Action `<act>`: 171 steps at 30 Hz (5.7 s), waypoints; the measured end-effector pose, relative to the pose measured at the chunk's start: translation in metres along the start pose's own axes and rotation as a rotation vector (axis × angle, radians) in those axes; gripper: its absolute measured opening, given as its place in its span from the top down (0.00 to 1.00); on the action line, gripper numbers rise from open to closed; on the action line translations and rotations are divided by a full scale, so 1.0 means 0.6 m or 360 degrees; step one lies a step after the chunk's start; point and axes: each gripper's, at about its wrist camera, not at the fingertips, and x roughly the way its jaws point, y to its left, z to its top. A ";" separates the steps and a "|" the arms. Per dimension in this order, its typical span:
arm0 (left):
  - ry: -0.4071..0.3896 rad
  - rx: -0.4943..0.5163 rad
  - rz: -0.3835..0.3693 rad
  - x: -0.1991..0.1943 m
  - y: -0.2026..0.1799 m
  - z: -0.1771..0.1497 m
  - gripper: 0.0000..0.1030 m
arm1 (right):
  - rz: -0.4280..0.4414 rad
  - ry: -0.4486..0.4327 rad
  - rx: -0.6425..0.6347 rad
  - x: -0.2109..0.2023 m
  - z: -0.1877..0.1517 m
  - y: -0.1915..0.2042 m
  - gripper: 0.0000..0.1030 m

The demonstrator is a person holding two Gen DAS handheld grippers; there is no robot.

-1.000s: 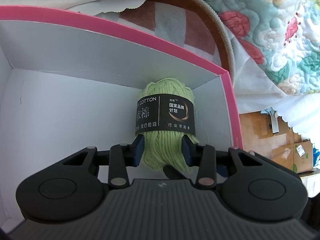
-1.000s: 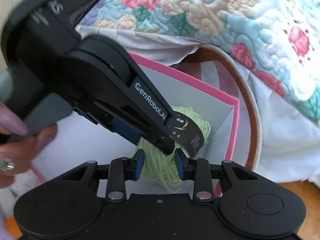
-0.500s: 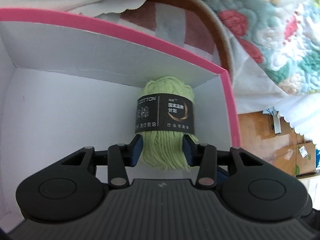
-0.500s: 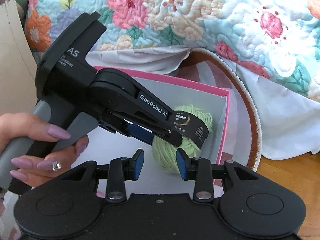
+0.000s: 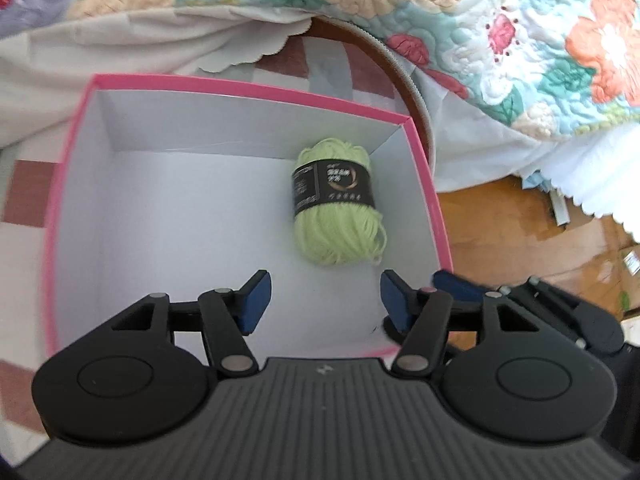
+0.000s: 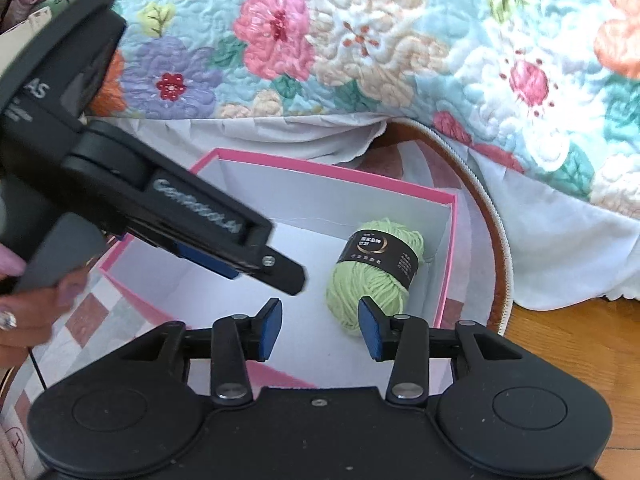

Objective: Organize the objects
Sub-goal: 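Lower the yarn into the box and open the left gripper, then withdraw the left tool from the box toward the wet-wipes pack, then close the left gripper on the white wet-wipes pack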

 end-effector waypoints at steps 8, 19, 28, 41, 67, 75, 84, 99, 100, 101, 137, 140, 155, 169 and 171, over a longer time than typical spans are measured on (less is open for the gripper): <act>0.0017 0.0128 0.0143 -0.106 -0.008 -0.054 0.40 | 0.0023 0.0037 0.0003 -0.056 -0.005 0.025 0.51; -0.0080 0.0212 0.0165 -0.230 -0.007 -0.124 0.39 | 0.0062 0.0000 0.0002 -0.145 -0.010 0.066 0.38; -0.0102 0.0218 0.0208 -0.282 0.008 -0.175 0.35 | 0.0095 0.0028 -0.0014 -0.190 -0.035 0.100 0.29; -0.0103 0.0193 0.0285 -0.315 0.022 -0.240 0.23 | 0.0158 0.0124 -0.0094 -0.226 -0.070 0.148 0.11; -0.0130 0.0251 0.0383 -0.329 0.004 -0.323 0.03 | 0.0093 0.0114 -0.0217 -0.284 -0.127 0.172 0.03; -0.0025 0.0263 0.0352 -0.304 0.000 -0.339 0.03 | 0.0126 0.0067 -0.0280 -0.292 -0.142 0.177 0.03; 0.0023 0.0296 0.0336 -0.284 0.004 -0.350 0.03 | 0.0309 0.0072 -0.0243 -0.284 -0.173 0.170 0.03; -0.0046 0.0227 0.0254 -0.228 0.034 -0.342 0.04 | 0.0283 0.0243 0.0084 -0.201 -0.227 0.129 0.03; -0.0037 0.0225 0.0249 -0.220 0.034 -0.343 0.04 | 0.0280 0.0240 0.0125 -0.195 -0.232 0.123 0.03; -0.0030 0.0224 0.0243 -0.211 0.034 -0.344 0.04 | 0.0280 0.0238 0.0158 -0.188 -0.236 0.118 0.03; 0.0054 0.0145 -0.0003 -0.036 0.053 -0.412 0.75 | 0.0133 0.0228 0.0324 -0.072 -0.337 0.079 0.33; 0.0059 0.0142 -0.0018 -0.030 0.050 -0.418 0.75 | 0.0107 0.0227 0.0343 -0.069 -0.341 0.073 0.41; 0.0034 0.0050 0.0050 -0.003 0.068 -0.417 0.72 | 0.0132 0.0240 0.0416 -0.052 -0.353 0.058 0.58; 0.0004 -0.0007 -0.0009 0.001 0.072 -0.421 0.80 | 0.0162 0.0253 0.0380 -0.046 -0.348 0.069 0.54; -0.0004 -0.0024 -0.0014 0.001 0.073 -0.423 0.80 | 0.0154 0.0255 0.0364 -0.046 -0.346 0.071 0.54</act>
